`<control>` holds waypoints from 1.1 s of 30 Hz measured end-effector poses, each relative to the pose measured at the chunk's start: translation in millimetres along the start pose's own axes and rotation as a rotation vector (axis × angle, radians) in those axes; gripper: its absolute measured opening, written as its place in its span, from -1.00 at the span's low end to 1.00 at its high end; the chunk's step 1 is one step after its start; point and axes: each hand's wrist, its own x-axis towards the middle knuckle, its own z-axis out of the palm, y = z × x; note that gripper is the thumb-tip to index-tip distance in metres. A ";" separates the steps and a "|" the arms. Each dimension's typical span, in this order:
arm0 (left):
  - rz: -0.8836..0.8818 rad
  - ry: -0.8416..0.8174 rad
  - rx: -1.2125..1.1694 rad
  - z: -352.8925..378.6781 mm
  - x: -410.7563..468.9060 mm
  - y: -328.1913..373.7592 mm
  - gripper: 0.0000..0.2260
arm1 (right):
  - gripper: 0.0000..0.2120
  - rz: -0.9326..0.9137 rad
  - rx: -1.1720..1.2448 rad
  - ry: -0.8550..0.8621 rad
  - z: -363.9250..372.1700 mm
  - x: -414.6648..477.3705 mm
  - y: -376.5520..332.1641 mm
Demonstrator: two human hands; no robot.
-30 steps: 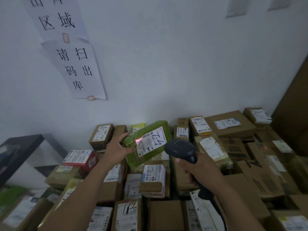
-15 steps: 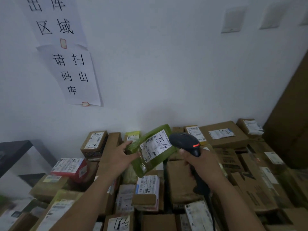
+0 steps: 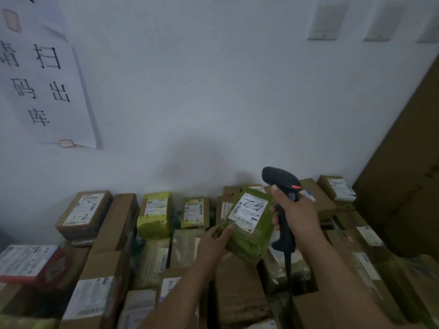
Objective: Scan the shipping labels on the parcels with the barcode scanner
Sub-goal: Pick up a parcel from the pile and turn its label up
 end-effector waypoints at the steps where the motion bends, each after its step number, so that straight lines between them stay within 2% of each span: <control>1: 0.029 -0.013 0.083 1.4 5.2 -5.2 -0.60 | -0.70 0.019 -0.006 -0.019 5.2 3.2 8.3; 4: 0.122 -0.150 0.321 -8.8 16.9 -17.1 -0.74 | -0.71 0.059 -0.020 -0.072 25.1 10.4 26.8; 6: 0.149 -0.189 0.386 -22.5 23.9 -21.8 -0.70 | -0.70 0.083 -0.041 -0.101 39.1 14.9 35.2; 8: 0.175 -0.073 0.475 -42.0 38.2 -25.8 -0.66 | -0.66 0.113 -0.076 -0.130 53.4 19.7 43.5; 10: 0.223 0.076 0.608 -62.6 54.9 -32.0 -0.69 | -0.68 0.139 -0.062 -0.164 67.4 25.1 55.1; 12: 0.231 0.146 0.767 -81.5 73.1 -40.7 -0.73 | -0.69 0.162 -0.058 -0.200 79.3 29.9 67.3; 13: 0.192 0.163 0.864 -89.0 82.3 -46.4 -0.69 | -0.69 0.175 -0.064 -0.211 83.2 31.8 73.4; 15: 0.057 0.151 1.039 -99.1 100.3 -59.7 -0.48 | -0.68 0.195 -0.072 -0.215 87.7 35.3 83.7; 18: -0.046 0.061 1.161 -103.6 121.1 -73.5 -0.23 | -0.66 0.194 -0.060 -0.216 89.3 40.0 94.0; 20: -0.044 0.028 1.229 -104.9 129.1 -75.9 -0.19 | -0.66 0.181 -0.051 -0.229 89.0 42.1 97.9; 22: 0.004 0.023 1.292 -109.0 131.9 -75.9 -0.23 | -0.67 0.182 -0.036 -0.233 87.8 42.3 100.2; 29: 0.044 -0.020 1.154 -135.7 129.2 -59.9 -0.29 | -0.70 0.177 -0.033 -0.250 85.3 39.9 99.4; 33: 0.063 -0.056 0.862 -146.4 126.7 -50.2 -0.53 | -0.69 0.184 -0.040 -0.252 85.1 38.1 96.8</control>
